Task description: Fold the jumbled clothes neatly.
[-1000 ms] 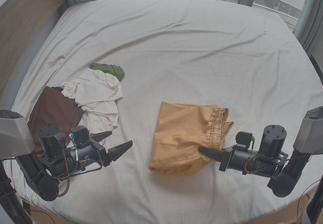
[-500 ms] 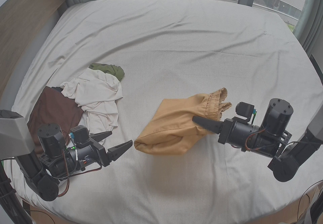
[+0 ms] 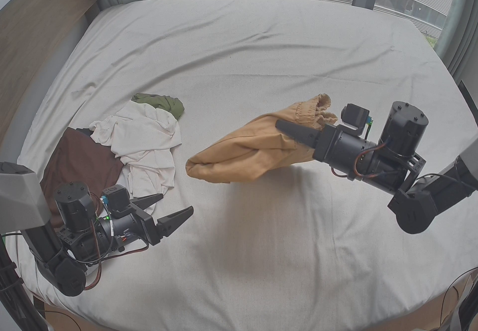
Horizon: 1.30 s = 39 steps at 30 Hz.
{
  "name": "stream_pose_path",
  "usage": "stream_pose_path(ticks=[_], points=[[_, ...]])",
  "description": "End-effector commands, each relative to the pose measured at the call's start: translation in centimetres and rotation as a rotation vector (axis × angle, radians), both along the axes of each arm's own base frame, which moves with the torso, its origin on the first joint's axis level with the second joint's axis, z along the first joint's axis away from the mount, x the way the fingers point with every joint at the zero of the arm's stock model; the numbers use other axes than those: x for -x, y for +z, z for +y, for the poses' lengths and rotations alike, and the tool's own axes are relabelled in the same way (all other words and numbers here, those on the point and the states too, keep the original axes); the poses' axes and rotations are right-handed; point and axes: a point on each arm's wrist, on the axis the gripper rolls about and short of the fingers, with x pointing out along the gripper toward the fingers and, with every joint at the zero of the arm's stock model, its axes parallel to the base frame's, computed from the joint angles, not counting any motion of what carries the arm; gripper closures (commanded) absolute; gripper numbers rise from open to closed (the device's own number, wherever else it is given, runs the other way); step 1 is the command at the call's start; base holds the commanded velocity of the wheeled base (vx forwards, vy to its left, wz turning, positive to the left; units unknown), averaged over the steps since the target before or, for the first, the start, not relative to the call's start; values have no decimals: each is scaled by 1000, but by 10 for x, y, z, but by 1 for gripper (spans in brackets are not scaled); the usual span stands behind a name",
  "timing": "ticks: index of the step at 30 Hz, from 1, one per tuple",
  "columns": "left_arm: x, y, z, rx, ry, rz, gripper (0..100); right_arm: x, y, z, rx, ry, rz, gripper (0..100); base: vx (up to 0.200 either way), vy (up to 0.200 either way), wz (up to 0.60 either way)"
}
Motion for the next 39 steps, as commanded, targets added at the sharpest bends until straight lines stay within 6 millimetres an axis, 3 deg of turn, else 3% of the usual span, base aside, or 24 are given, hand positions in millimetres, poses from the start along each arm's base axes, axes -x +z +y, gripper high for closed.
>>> stream_pose_path(ticks=[1, 28, 39], points=[[-1, -1, 0, 1, 1, 2, 0, -18, 10, 7, -13, -7, -21, 100, 0, 0, 0], [1, 0, 0, 4, 0, 6, 0, -83, 51, 20, -39, -53, -72, 100, 0, 0, 0], [2, 0, 0, 11, -2, 13, 0, -94, 66, 24, -52, -56, -97, 100, 0, 0, 0]])
